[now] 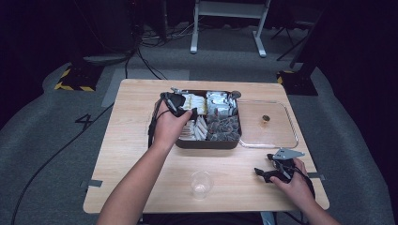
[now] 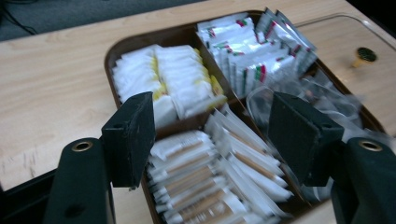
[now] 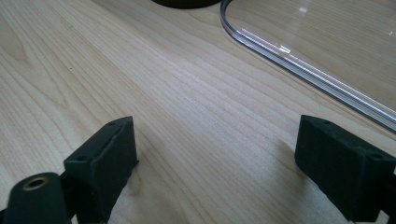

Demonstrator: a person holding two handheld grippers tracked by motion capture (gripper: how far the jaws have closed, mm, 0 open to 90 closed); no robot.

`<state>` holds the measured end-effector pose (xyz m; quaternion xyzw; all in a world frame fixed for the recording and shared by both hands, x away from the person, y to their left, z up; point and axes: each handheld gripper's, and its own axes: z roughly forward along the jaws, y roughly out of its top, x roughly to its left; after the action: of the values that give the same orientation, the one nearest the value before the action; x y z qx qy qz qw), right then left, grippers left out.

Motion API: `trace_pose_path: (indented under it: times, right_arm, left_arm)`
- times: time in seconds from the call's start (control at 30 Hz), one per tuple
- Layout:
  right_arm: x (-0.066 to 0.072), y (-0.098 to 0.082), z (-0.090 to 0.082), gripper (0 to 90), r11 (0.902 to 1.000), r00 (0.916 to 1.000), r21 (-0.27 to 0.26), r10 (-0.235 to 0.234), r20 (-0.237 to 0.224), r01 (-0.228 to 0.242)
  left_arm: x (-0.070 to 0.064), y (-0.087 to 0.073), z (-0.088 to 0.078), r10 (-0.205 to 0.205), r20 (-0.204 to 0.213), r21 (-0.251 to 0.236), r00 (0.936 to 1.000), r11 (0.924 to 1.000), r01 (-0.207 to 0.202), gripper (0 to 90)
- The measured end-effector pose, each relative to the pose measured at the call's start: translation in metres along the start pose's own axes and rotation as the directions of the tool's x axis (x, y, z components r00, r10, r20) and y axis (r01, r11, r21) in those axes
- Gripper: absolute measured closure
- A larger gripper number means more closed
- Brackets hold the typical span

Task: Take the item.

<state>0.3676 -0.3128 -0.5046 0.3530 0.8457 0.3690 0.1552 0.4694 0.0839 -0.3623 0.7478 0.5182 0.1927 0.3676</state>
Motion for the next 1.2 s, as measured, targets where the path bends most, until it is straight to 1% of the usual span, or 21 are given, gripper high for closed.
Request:
trace_pose_path:
  times: [0.03,0.07,0.13,0.23,0.27,0.3,0.4,0.47,0.5,0.53,0.63,0.7,0.73,0.83,0.87,0.93,0.97,1.0,1.07,1.13,1.2]
  right_arm:
    - [0.000,0.000,0.000,13.1,1.0000,1.0000,0.000,-0.001,-0.001,0.001]
    - [0.000,0.000,0.000,13.1,1.0000,1.0000,0.000,-0.001,-0.001,0.001]
    - [0.000,0.000,0.000,13.1,1.0000,1.0000,0.000,-0.002,-0.003,0.002]
    - [-0.001,0.000,0.000,13.1,1.0000,1.0000,0.000,-0.006,-0.008,0.006]
    - [-0.001,0.000,0.000,13.2,1.0000,0.9999,0.000,-0.007,-0.010,0.007]
    - [-0.001,0.000,0.000,13.2,1.0000,0.9999,0.000,-0.007,-0.010,0.007]
    - [-0.002,0.000,0.000,13.2,0.9999,0.9998,-0.001,-0.011,-0.014,0.011]
    - [-0.002,0.000,-0.001,13.2,0.9999,0.9998,0.000,-0.014,-0.015,0.014]
    - [-0.002,-0.001,-0.001,13.2,0.9999,0.9998,0.000,-0.014,-0.016,0.014]
    - [-0.002,-0.001,-0.001,13.2,0.9999,0.9998,0.000,-0.014,-0.016,0.014]
    - [-0.002,-0.001,-0.001,13.2,0.9999,0.9997,-0.001,-0.015,-0.019,0.015]
    - [-0.002,-0.001,-0.001,13.3,0.9999,0.9997,-0.001,-0.015,-0.020,0.015]
    - [-0.002,-0.001,-0.001,13.3,0.9999,0.9997,-0.001,-0.015,-0.020,0.015]
    - [-0.002,-0.001,-0.001,13.3,0.9998,0.9996,-0.001,-0.018,-0.021,0.018]
    - [-0.002,-0.001,-0.001,13.3,0.9998,0.9996,-0.001,-0.018,-0.021,0.018]
    - [-0.003,-0.001,-0.001,13.2,0.9998,0.9996,-0.001,-0.019,-0.021,0.019]
    - [-0.002,-0.001,-0.001,13.3,0.9998,0.9996,-0.001,-0.019,-0.021,0.019]
    - [-0.002,-0.001,-0.001,13.2,0.9998,0.9996,-0.001,-0.019,-0.021,0.019]
    - [-0.002,-0.001,-0.001,13.2,0.9998,0.9996,-0.001,-0.019,-0.021,0.019]
    - [-0.003,-0.001,-0.001,13.3,0.9998,0.9996,-0.001,-0.020,-0.022,0.020]
    - [-0.002,-0.001,-0.001,13.2,0.9998,0.9996,-0.001,-0.019,-0.022,0.019]
  left_arm:
    - [0.002,0.005,0.007,-0.015,-0.002,0.000,0.9999,0.9999,0.015,33.2]
    - [0.002,0.005,0.007,-0.015,-0.002,0.000,0.9999,0.9999,0.015,33.2]
    - [0.002,0.009,0.015,-0.028,-0.003,0.003,0.9996,0.9996,0.028,33.5]
    - [0.000,0.015,0.027,-0.032,-0.007,0.016,0.9995,0.9994,0.032,34.1]
    - [-0.002,0.018,0.034,-0.030,-0.006,0.033,0.9995,0.9990,0.030,34.3]
    - [-0.002,0.018,0.034,-0.030,-0.006,0.033,0.9995,0.9990,0.030,34.3]
    - [-0.004,0.022,0.045,-0.028,-0.010,0.059,0.9996,0.9979,0.028,34.3]
    - [-0.004,0.024,0.053,-0.022,-0.014,0.077,0.9997,0.9968,0.023,35.0]
    - [-0.004,0.024,0.061,-0.017,-0.015,0.091,0.9998,0.9957,0.018,35.3]
    - [-0.004,0.024,0.061,-0.017,-0.015,0.091,0.9998,0.9957,0.018,35.6]
    - [-0.004,0.022,0.074,-0.024,-0.021,0.101,0.9995,0.9946,0.026,36.4]
    - [-0.005,0.020,0.085,-0.037,-0.019,0.109,0.9991,0.9932,0.039,38.6]
    - [-0.005,0.020,0.085,-0.037,-0.019,0.109,0.9991,0.9932,0.039,39.8]
    - [-0.005,0.018,0.098,-0.036,-0.019,0.122,0.9992,0.9918,0.038,40.1]
    - [-0.005,0.018,0.098,-0.036,-0.019,0.122,0.9992,0.9918,0.038,40.2]
    - [-0.004,0.017,0.104,-0.040,-0.023,0.141,0.9989,0.9890,0.043,40.6]
    - [-0.003,0.015,0.110,-0.043,-0.028,0.162,0.9987,0.9857,0.047,41.1]
    - [-0.003,0.014,0.112,-0.044,-0.027,0.167,0.9987,0.9848,0.047,41.2]
    - [-0.003,0.013,0.114,-0.043,-0.032,0.174,0.9986,0.9836,0.048,40.6]
    - [-0.004,0.011,0.118,-0.047,-0.029,0.203,0.9985,0.9778,0.052,39.2]
    - [-0.005,0.011,0.120,-0.051,-0.027,0.207,0.9984,0.9768,0.055,39.2]
